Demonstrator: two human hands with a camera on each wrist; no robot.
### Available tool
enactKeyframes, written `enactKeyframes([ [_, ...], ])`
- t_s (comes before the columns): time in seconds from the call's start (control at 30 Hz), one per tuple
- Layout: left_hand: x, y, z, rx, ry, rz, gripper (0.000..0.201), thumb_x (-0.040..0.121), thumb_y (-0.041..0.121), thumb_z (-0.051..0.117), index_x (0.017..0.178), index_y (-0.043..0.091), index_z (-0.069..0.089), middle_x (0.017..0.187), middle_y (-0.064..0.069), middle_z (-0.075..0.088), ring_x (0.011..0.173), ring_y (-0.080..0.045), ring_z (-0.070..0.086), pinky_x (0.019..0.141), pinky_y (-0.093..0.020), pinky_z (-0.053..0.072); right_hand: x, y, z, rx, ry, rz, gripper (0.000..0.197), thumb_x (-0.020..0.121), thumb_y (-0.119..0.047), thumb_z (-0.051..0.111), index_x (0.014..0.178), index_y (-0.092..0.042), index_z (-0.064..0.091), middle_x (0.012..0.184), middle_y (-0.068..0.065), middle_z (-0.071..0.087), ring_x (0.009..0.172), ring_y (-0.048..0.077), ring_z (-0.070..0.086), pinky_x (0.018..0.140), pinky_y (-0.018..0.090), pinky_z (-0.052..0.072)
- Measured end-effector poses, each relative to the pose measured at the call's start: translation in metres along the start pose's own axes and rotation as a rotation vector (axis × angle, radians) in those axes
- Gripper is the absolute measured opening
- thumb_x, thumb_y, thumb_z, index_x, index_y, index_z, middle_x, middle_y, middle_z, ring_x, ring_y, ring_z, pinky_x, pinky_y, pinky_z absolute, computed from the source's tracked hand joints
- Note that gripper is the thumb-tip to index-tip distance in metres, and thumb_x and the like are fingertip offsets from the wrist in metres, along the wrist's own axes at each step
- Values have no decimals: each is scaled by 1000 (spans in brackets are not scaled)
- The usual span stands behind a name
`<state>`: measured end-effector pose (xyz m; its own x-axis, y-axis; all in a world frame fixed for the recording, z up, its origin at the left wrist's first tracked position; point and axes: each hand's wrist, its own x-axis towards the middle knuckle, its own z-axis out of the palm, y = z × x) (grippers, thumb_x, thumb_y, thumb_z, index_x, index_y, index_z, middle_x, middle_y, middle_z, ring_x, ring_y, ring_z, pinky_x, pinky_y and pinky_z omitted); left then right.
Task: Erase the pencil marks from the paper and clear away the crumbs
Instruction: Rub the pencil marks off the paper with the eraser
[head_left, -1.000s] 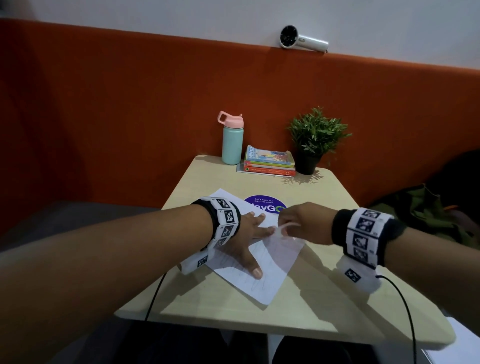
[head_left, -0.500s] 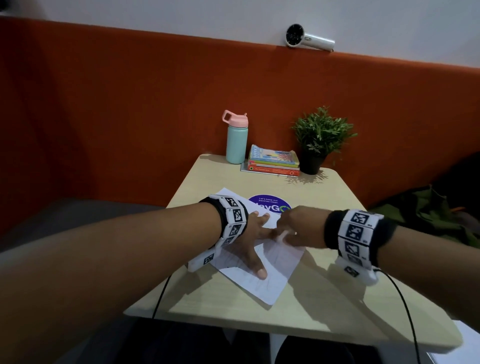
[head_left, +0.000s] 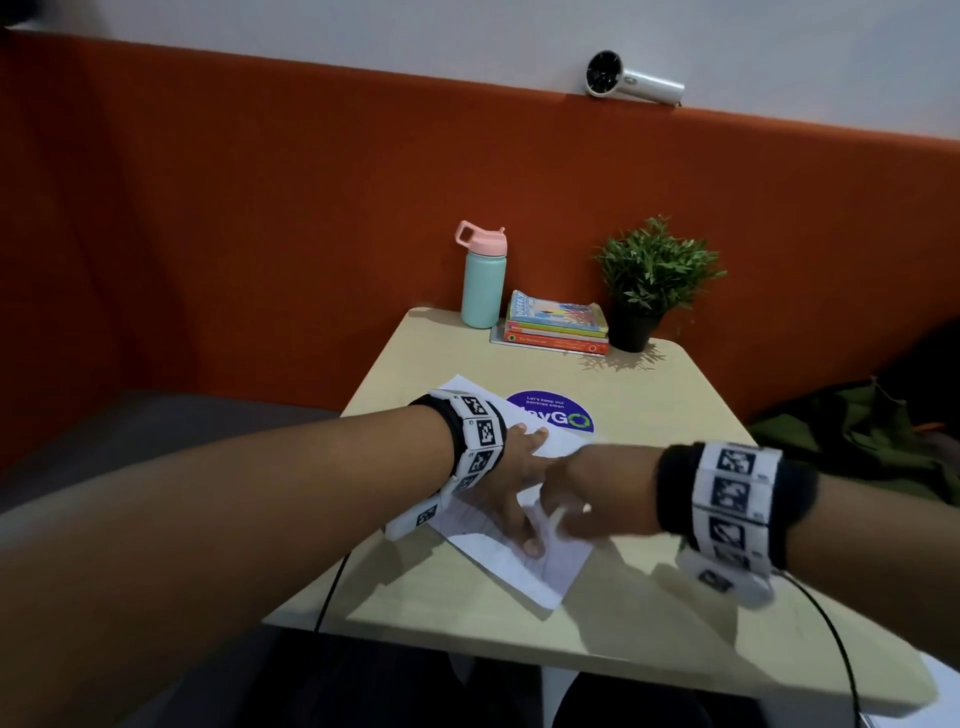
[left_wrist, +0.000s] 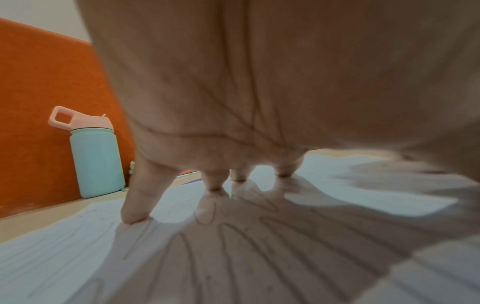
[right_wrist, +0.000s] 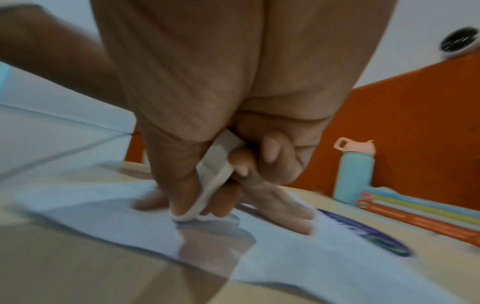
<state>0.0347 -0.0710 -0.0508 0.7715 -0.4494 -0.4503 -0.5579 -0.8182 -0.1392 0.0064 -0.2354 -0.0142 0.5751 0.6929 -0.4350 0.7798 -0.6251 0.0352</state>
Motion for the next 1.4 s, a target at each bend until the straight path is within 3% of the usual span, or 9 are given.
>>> enactKeyframes([
  [0.13,-1,-2,-2,-25,-15,1,120,72,84,64,157,46,-12,168,-6,-21,156,-33,-9,118,-66,6,12,37,-14,-77,96,132,34,93,-28,52,125,-27,62,115,0,66,107,23,60,94,36,49],
  [0.3,-3,-1,-2,-12,7,-14,120,70,87,61,157,48,-13,169,-6,-19,156,-31,-8,119,-64,8,-10,-4,2,-54,-30,-23,26,91,-24,53,113,-20,66,110,0,66,98,20,60,87,34,49],
  [0.47,4,-4,1,-47,-32,-21,128,64,90,61,157,46,-16,168,-4,-23,156,-31,-11,118,-66,4,2,36,-9,-69,82,149,33,91,-27,52,121,-22,64,113,1,66,105,23,62,92,36,50],
  [0.63,-4,0,-4,-16,-17,-23,123,71,87,61,156,46,-16,168,-5,-22,156,-30,-11,119,-63,6,-14,-11,1,-65,-34,-17,27,92,-25,52,115,-20,65,112,-1,64,100,19,58,89,33,49],
  [0.83,0,-3,0,-20,0,-6,123,71,86,62,158,43,-13,168,-5,-20,156,-31,-8,119,-64,7,15,38,-16,-146,79,189,32,92,-29,52,122,-24,63,113,-1,67,96,19,60,85,32,50],
  [1.0,1,-2,0,33,15,-17,119,66,93,57,159,45,0,169,-4,-18,157,-31,-4,120,-65,13,12,-3,-5,-114,-9,1,26,91,-27,54,113,-22,66,105,0,67,85,18,56,78,30,48],
  [1.17,0,-4,1,-14,14,-4,122,72,86,62,157,43,-14,169,-3,-18,157,-29,-6,119,-63,7,23,37,-20,-177,71,182,29,93,-31,53,120,-25,64,108,0,68,90,19,58,85,34,52],
  [1.3,4,-4,2,26,11,-19,121,64,94,57,158,46,-2,169,-5,-18,156,-31,-5,120,-65,12,14,-3,-3,-75,-9,4,24,91,-30,52,107,-21,67,101,-1,70,85,18,61,81,33,51],
  [1.4,5,-5,3,-2,2,0,126,59,97,55,157,47,-7,169,-3,-20,156,-31,-8,120,-66,8,17,12,-7,-53,28,42,27,92,-32,53,115,-24,66,105,-2,70,90,18,61,82,29,48],
])
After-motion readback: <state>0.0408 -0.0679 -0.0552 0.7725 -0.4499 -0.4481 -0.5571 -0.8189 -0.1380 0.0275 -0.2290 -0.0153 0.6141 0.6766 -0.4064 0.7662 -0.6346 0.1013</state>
